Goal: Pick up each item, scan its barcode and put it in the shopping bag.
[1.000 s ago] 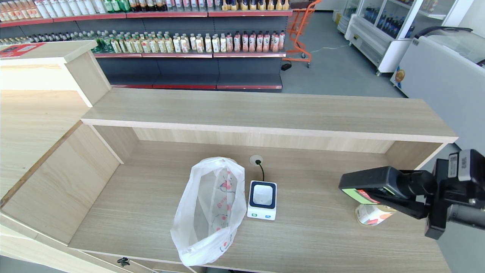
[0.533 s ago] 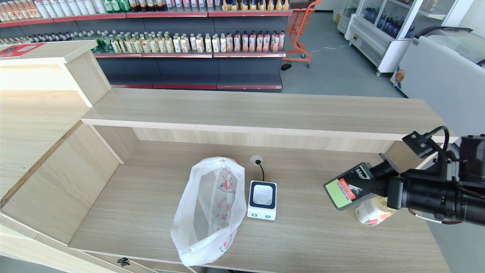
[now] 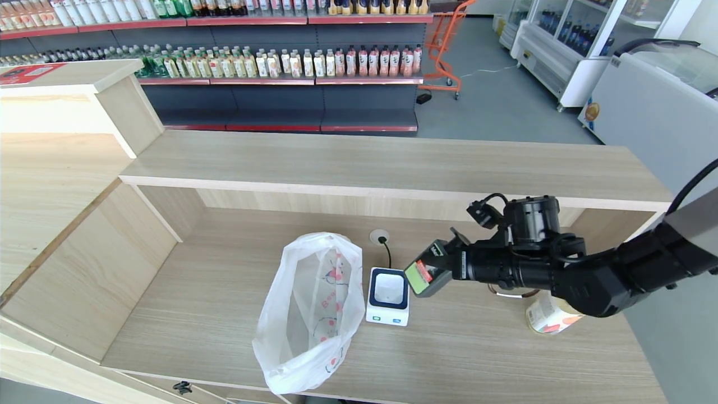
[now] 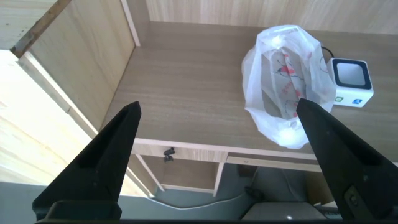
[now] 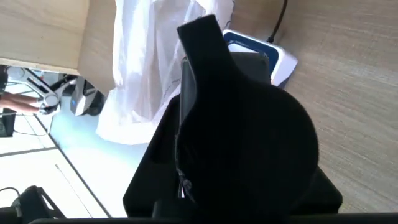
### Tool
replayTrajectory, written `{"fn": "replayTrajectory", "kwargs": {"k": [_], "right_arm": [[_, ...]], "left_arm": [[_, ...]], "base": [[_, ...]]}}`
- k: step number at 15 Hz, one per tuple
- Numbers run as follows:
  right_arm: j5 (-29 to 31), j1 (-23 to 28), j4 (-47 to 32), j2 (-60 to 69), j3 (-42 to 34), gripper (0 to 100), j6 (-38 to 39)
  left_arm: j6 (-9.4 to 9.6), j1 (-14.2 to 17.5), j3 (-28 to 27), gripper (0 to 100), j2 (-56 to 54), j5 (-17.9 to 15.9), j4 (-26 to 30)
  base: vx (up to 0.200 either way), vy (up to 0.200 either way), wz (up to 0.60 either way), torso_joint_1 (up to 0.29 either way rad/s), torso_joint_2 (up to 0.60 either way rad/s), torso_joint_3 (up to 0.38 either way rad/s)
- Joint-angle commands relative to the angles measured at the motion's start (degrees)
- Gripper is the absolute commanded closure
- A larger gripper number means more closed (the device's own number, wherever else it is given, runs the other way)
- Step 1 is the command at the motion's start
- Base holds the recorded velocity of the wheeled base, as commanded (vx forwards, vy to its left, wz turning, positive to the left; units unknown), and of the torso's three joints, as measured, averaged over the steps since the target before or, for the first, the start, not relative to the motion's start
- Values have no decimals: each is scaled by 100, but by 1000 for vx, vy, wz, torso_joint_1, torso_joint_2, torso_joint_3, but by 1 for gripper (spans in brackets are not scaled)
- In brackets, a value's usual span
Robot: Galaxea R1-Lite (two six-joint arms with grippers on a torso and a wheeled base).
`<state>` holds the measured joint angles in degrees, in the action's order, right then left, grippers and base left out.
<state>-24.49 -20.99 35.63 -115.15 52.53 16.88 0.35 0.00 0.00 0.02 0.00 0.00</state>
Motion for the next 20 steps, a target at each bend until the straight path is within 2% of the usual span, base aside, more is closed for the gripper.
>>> {"fn": "replayTrajectory", "kwargs": {"k": [1,5,11,14,17,20], "right_arm": [[111,-388,-4,-772,328,100,-115],[331,-529,84,-1299,469,100,-950],[331,-529,84,-1774,1374,100,-968],[349,-537,75,-1906,1427,100,-976],[726,-537,84,-2055,1479,100,-976],[718,-537,102,-1941,1471,100,-915]], "left_arm": [[0,0,0,0,6,0,0],[0,0,0,0,6,0,0],[0,0,0,0,6,0,0],[0,0,0,0,6,0,0],[0,0,0,0,6,0,0],[0,0,0,0,6,0,0]], "base": [[0,0,0,0,0,0],[0,0,0,0,0,0],[0,0,0,0,0,0],[0,0,0,0,0,0],[0,0,0,0,0,0],[0,0,0,0,0,0]]}}
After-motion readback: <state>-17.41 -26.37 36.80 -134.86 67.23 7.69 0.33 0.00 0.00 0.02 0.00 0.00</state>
